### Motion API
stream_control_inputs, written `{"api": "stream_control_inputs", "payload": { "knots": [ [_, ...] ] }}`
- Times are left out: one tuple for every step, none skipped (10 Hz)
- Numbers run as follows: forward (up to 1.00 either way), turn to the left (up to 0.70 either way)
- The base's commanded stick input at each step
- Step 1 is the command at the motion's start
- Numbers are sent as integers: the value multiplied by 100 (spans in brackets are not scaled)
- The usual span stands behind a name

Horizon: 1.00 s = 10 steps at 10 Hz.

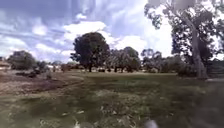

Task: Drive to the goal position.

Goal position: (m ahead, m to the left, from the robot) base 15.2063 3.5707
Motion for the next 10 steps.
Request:
{"api": "stream_control_inputs", "payload": {
  "knots": [
    [70, 0],
    [70, 0],
    [70, 0],
    [70, 0],
    [70, 0],
    [70, 0],
    [70, 0],
    [70, 0],
    [70, 0],
    [70, 0]
  ]
}}
